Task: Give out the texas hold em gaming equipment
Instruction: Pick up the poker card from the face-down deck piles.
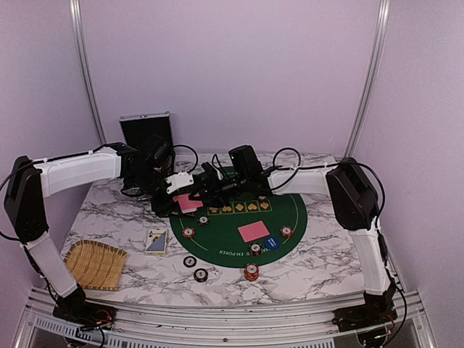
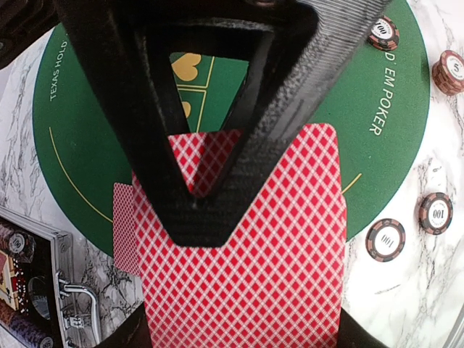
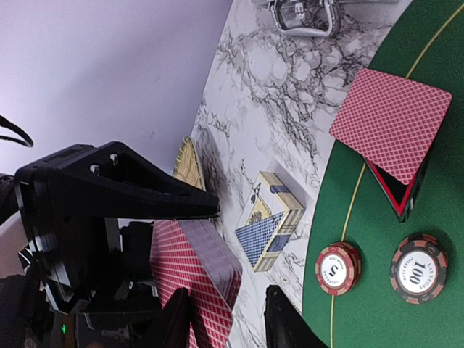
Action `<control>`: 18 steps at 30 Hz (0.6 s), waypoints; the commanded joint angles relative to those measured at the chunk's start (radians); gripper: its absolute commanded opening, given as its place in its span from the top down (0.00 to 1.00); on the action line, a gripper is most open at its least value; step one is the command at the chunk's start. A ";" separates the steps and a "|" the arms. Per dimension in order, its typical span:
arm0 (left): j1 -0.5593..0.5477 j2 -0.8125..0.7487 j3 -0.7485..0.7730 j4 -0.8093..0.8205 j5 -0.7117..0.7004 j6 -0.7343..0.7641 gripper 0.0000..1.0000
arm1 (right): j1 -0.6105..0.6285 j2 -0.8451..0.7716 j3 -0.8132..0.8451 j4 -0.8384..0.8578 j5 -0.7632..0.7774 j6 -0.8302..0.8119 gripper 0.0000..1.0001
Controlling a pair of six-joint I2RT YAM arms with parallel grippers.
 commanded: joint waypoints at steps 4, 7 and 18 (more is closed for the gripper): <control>-0.002 -0.003 0.028 0.013 0.008 0.012 1.00 | -0.016 -0.061 -0.037 -0.047 0.026 -0.018 0.74; -0.002 -0.003 0.028 0.013 0.008 0.012 1.00 | -0.024 -0.076 -0.056 -0.049 0.025 -0.020 0.78; -0.002 -0.003 0.020 0.012 0.002 0.013 1.00 | -0.042 -0.128 -0.113 -0.002 0.010 0.011 0.93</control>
